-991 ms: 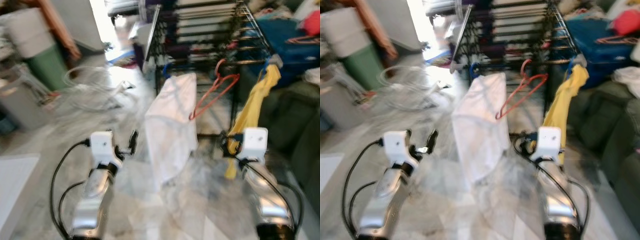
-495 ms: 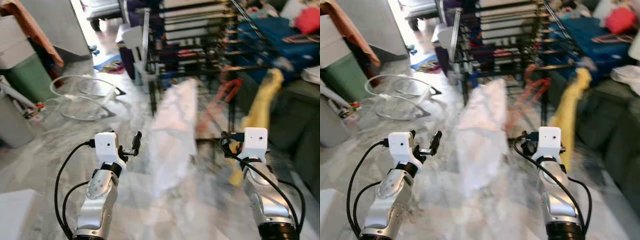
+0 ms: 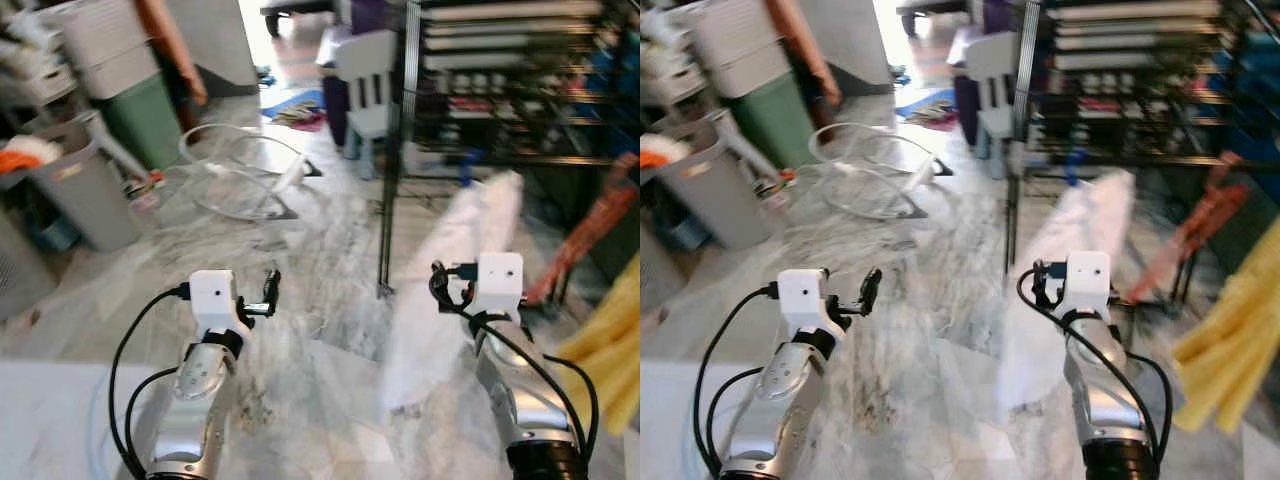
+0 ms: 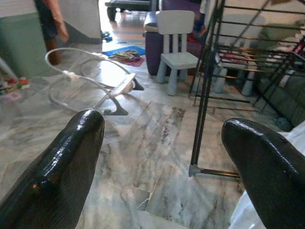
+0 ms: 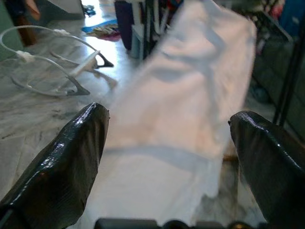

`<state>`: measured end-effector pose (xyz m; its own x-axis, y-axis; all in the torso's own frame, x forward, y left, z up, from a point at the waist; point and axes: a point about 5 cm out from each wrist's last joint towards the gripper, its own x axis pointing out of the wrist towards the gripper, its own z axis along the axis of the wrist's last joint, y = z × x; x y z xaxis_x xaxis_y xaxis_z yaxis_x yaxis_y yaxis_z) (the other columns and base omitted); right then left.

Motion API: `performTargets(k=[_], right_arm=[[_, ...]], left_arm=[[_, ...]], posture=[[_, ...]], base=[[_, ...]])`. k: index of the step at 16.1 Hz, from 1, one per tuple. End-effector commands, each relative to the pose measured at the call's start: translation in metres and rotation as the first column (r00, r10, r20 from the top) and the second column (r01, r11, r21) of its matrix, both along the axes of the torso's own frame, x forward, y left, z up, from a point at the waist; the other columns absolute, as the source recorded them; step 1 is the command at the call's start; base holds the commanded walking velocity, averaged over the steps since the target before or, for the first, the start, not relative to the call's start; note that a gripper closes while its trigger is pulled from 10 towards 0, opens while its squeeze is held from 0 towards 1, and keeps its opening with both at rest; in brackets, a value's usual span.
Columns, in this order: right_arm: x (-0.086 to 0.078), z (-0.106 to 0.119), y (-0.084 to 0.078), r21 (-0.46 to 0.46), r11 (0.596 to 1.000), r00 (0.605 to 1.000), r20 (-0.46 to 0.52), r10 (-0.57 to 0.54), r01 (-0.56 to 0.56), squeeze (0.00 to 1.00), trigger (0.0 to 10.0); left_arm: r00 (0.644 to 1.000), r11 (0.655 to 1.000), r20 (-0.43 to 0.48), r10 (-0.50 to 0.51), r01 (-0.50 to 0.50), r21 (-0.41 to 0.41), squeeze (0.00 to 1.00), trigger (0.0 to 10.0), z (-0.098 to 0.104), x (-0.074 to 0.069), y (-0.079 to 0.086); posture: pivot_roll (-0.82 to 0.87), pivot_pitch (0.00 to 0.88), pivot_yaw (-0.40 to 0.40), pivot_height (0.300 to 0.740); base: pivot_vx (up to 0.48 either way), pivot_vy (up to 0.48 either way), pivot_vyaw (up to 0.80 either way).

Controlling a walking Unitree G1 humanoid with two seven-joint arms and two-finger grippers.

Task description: Hang hanger

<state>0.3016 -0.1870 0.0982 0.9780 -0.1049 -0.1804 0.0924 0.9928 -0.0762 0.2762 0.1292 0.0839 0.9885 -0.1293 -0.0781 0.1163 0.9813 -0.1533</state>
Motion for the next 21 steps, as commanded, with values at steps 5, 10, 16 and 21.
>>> performTargets(k=[5,10,16,21], right_arm=[[0.001,0.001,0.005,0.000,1.000,1.000,-0.002,0.007,-0.007,0.00,10.0],[0.002,0.002,0.007,0.000,1.000,1.000,-0.001,0.012,-0.012,0.00,10.0],[0.001,0.001,0.006,-0.006,1.000,1.000,-0.004,0.022,-0.022,0.00,10.0],[0.001,0.000,0.008,0.004,1.000,1.000,-0.004,0.029,-0.029,0.00,10.0]], left_arm=[[1.000,1.000,-0.003,0.011,-0.011,0.026,0.00,10.0,0.001,0.000,0.004],[1.000,0.999,-0.002,0.009,-0.009,0.039,0.00,10.0,0.002,0.002,0.004],[1.000,0.999,-0.003,0.020,-0.020,0.028,0.00,10.0,0.002,0.002,0.002],[0.999,0.996,-0.019,0.035,-0.033,0.080,0.00,10.0,0.000,0.004,-0.005]], posture=[[-0.19,0.000,0.109,0.740],[-0.19,0.000,0.112,0.740],[-0.19,0.000,0.109,0.740],[-0.20,0.000,0.116,0.740]], base=[[0.000,0.000,0.00],[0.000,0.000,0.00],[0.000,0.000,0.07],[0.000,0.000,0.79]])
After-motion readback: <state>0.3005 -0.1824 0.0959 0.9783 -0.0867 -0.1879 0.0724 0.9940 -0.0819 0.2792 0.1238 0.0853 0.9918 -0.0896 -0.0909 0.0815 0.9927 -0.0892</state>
